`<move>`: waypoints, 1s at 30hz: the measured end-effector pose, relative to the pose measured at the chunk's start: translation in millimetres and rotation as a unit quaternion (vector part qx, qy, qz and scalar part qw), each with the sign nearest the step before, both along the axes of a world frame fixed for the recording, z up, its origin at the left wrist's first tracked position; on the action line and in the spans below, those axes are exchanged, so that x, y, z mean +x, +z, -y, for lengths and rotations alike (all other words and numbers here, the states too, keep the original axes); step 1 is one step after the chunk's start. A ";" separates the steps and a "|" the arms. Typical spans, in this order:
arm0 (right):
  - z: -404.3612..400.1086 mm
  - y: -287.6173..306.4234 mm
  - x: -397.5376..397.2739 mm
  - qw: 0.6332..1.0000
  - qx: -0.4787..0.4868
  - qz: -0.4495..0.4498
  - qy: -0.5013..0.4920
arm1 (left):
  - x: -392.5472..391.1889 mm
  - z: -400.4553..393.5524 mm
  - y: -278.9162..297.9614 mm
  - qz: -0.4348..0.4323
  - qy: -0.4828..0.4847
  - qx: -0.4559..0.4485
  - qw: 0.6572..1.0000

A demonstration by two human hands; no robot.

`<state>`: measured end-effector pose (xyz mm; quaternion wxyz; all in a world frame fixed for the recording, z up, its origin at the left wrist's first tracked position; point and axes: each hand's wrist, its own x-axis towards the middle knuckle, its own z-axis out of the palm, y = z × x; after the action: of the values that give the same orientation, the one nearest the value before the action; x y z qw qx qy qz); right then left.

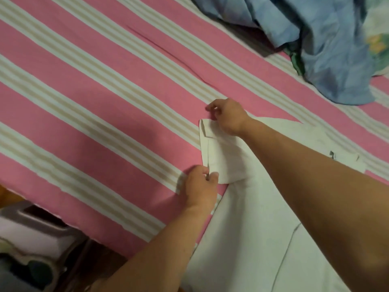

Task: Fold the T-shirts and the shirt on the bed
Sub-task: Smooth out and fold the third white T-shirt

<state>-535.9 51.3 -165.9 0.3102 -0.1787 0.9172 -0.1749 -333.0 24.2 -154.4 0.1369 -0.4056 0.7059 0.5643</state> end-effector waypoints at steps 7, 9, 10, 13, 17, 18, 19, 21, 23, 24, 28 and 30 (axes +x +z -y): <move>-2.2 -5.2 -10.3 0.982 0.079 -0.081 0.150 | -2.4 1.7 -4.9 0.001 0.072 0.039 0.997; 0.6 -2.7 -12.5 0.982 0.075 -0.084 0.149 | 5.7 3.7 -3.9 -0.016 0.082 0.057 0.995; 1.6 -3.8 -16.2 0.985 0.067 -0.084 0.137 | 10.5 3.8 -3.6 -0.020 0.080 0.057 0.995; 2.8 -10.1 -26.1 0.989 0.055 -0.098 0.094 | 16.0 3.4 -6.0 -0.014 0.093 0.053 0.994; 3.9 -20.0 -19.8 0.983 0.080 -0.139 0.093 | 1.3 1.4 -15.9 0.037 0.080 0.028 0.996; 3.7 -19.5 -17.5 0.980 0.082 -0.156 0.093 | -1.3 0.5 -17.9 0.047 0.070 0.016 0.996; 3.0 -15.5 -14.0 0.975 0.081 -0.186 0.094 | -2.9 0.2 -18.6 0.053 0.058 0.005 0.997; 1.1 -5.5 -1.9 0.962 0.058 -0.255 0.084 | -3.2 1.7 -20.6 0.051 0.044 -0.001 0.998; 3.3 4.9 20.1 0.974 0.051 -0.218 0.022 | 0.3 5.7 -17.2 0.033 0.027 0.005 0.999; 5.6 5.6 32.7 0.983 0.078 -0.163 -0.015 | 3.0 7.8 -13.9 0.019 0.017 0.012 1.000; 18.7 -6.1 75.3 0.979 0.185 -0.076 -0.047 | 38.7 13.3 -5.0 -0.009 -0.003 0.054 0.999; 27.3 -8.8 83.0 0.977 0.186 -0.077 -0.065 | 70.5 14.6 -9.1 0.003 -0.015 0.038 0.999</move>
<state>-452.9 24.1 -174.7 0.2548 -0.0709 0.9644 -0.0068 -262.5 9.6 -163.5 0.1628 -0.3915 0.6893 0.5875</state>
